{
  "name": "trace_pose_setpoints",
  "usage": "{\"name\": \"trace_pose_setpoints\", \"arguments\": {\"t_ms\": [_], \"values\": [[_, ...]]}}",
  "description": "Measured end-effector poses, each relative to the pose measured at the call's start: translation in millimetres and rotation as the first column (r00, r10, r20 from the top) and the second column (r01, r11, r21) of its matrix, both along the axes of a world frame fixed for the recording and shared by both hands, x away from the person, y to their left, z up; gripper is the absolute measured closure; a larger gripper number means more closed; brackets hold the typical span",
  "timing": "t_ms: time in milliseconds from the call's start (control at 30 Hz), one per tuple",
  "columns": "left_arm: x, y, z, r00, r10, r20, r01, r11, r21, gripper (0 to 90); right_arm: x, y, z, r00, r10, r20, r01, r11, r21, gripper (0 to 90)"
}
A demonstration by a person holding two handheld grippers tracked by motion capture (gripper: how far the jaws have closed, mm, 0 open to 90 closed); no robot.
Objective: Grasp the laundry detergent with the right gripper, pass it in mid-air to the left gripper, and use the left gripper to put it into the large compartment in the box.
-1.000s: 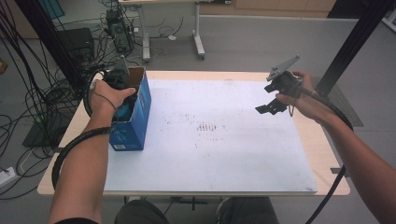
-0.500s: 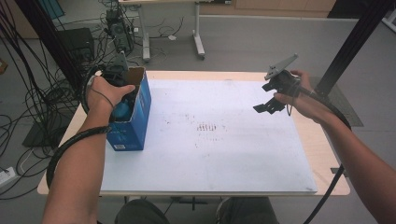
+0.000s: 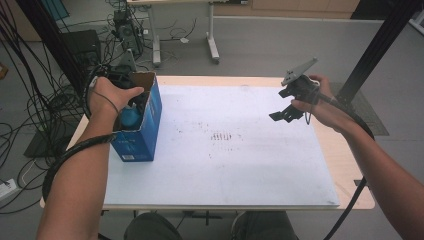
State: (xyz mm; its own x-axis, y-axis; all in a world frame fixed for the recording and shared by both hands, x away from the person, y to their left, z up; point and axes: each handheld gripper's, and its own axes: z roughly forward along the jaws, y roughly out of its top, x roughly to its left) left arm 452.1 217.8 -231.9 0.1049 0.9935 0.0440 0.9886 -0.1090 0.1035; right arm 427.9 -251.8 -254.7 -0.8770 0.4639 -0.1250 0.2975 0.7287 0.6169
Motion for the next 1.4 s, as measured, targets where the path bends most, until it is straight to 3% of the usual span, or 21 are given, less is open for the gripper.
{"name": "trace_pose_setpoints", "arguments": {"t_ms": [467,600,633,833,900,967,1100,1400], "values": [[-8.5,-21.5,38.8,0.9946,-0.076,0.071,0.078,0.9965,-0.03,22.9,0.5,3.3,1.8,0.9999,-0.012,-0.008,0.012,1.0,-0.009,8.4],[-7.0,-37.1,48.0,0.988,-0.115,0.102,0.12,0.992,-0.039,20.8,2.6,4.0,1.3,0.9997,-0.019,-0.014,0.019,1.0,-0.01,8.4],[-5.7,-47.8,51.8,0.9828,-0.133,0.127,0.141,0.9888,-0.05,20.4,3.9,4.9,1.4,0.9997,-0.018,-0.018,0.018,1.0,-0.014,8.4],[-2.4,-73.1,54.2,0.9726,-0.183,0.144,0.196,0.9767,-0.087,17.6,10.3,9.0,1.9,0.9996,-0.016,-0.025,0.015,0.999,-0.029,8.4],[0.1,-87.5,54.6,0.966,-0.207,0.154,0.223,0.9702,-0.094,16.8,13.7,10.3,3.1,0.9996,-0.016,-0.024,0.015,0.999,-0.033,8.4],[1.0,-91.7,54.7,0.9644,-0.212,0.158,0.227,0.9699,-0.087,16.6,14.8,10.3,3.6,0.9996,-0.013,-0.024,0.012,0.999,-0.037,8.4],[6.0,-110.9,51.8,0.9589,-0.232,0.163,0.252,0.9607,-0.116,14.9,19.1,8.7,5.0,0.9994,-0.023,-0.024,0.023,0.999,-0.026,8.4],[12.1,-129.8,44.4,0.9519,-0.258,0.165,0.282,0.9488,-0.142,12.9,23.9,4.0,7.0,0.999,-0.034,-0.029,0.033,0.998,-0.045,8.4]]}}
